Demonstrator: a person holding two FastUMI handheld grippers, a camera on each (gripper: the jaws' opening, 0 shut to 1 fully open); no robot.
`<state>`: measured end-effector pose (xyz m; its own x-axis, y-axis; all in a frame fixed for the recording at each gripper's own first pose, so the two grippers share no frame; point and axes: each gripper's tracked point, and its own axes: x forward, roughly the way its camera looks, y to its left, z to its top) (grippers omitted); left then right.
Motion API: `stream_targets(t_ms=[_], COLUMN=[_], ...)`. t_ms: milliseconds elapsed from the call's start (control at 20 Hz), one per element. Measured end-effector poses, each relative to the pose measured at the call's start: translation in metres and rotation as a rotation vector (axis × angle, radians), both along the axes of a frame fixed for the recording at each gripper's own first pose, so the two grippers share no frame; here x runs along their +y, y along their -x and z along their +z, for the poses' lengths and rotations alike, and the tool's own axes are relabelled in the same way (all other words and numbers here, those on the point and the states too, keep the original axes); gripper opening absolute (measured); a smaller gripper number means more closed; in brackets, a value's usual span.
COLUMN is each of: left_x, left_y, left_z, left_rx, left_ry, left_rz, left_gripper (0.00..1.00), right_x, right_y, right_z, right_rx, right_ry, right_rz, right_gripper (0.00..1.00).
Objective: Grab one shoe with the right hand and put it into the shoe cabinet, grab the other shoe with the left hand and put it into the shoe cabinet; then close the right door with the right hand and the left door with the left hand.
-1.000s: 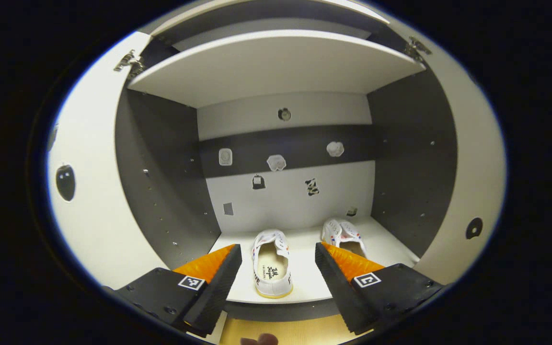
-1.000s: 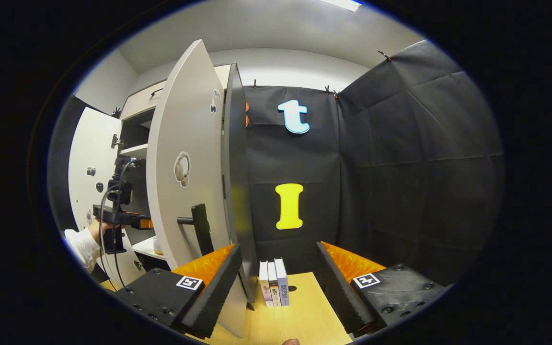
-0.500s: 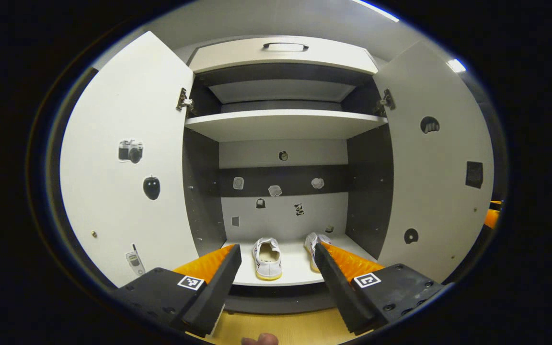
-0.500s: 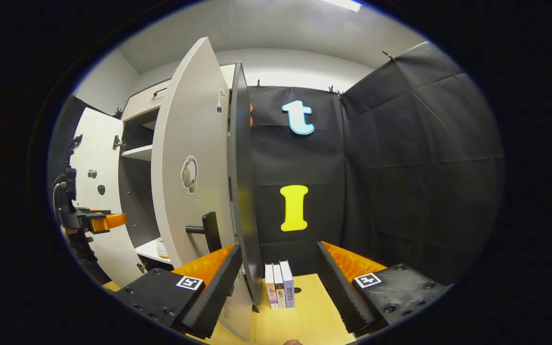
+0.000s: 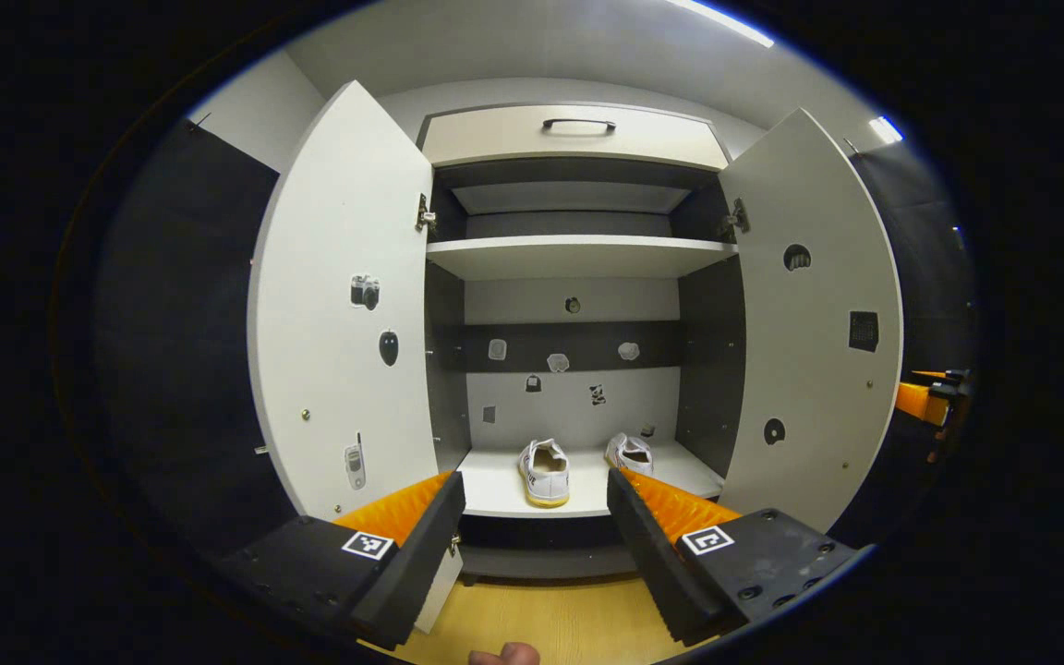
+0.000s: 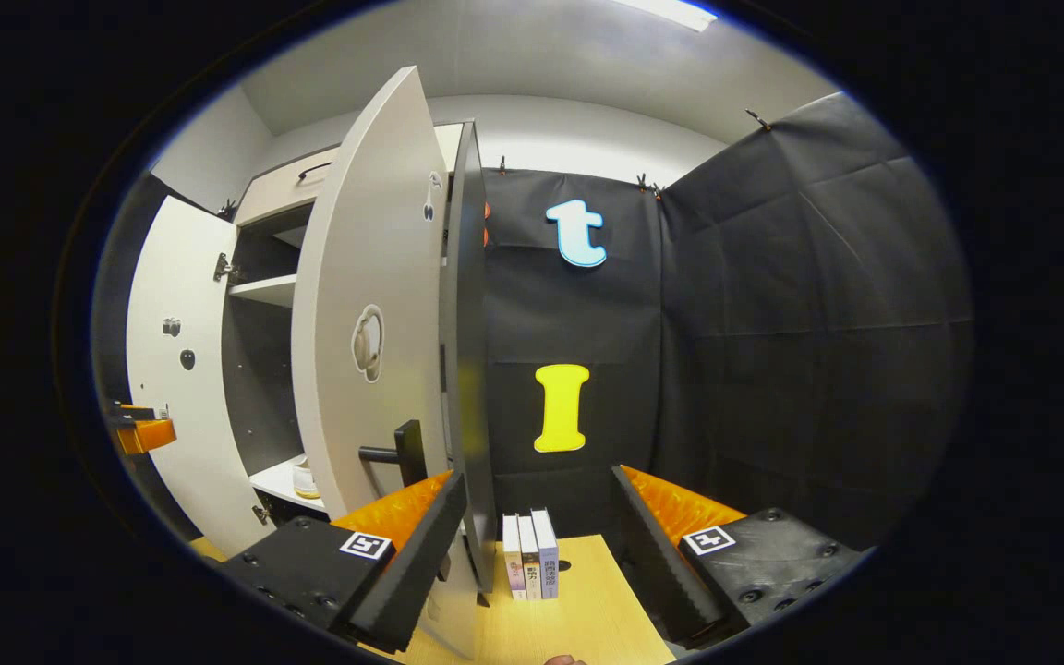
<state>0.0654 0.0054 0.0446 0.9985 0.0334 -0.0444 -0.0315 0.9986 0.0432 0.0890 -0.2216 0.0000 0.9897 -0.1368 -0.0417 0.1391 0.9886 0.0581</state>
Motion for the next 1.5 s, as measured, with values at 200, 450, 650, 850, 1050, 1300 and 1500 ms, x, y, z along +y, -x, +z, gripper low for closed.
stream_targets(t_ms=[200, 450, 650, 850, 1050, 1300, 1500], left_x=[0.014, 0.034, 0.055, 0.077, 0.099, 0.125, 0.147], left_y=[0.014, 0.027, 0.033, 0.038, 0.045, 0.057, 0.063], left_z=[-0.005, -0.012, -0.017, -0.019, -0.021, -0.021, -0.019], left_rx=[-0.001, 0.013, 0.027, 0.034, 0.038, 0.041, 0.042], left_ry=[-0.004, -0.008, -0.018, -0.008, -0.011, -0.003, 0.001], left_rz=[0.003, 0.004, 0.014, 0.031, 0.058, 0.085, 0.103], left_gripper=[0.97, 0.97, 0.97, 0.97, 0.97, 0.97, 0.97], right_x=[0.006, 0.014, 0.025, 0.047, 0.09, 0.167, 0.234], right_y=[-0.004, -0.004, 0.0, 0.002, -0.001, -0.01, 0.007], right_z=[-0.008, -0.011, -0.013, -0.013, -0.014, -0.024, -0.021], right_rx=[0.02, 0.028, 0.031, 0.032, 0.031, 0.063, 0.069], right_ry=[0.004, 0.006, -0.002, -0.02, -0.038, -0.065, -0.094], right_rz=[0.001, -0.016, -0.038, -0.025, 0.038, 0.183, 0.304], right_gripper=[0.99, 0.96, 0.95, 0.96, 0.97, 0.97, 0.98])
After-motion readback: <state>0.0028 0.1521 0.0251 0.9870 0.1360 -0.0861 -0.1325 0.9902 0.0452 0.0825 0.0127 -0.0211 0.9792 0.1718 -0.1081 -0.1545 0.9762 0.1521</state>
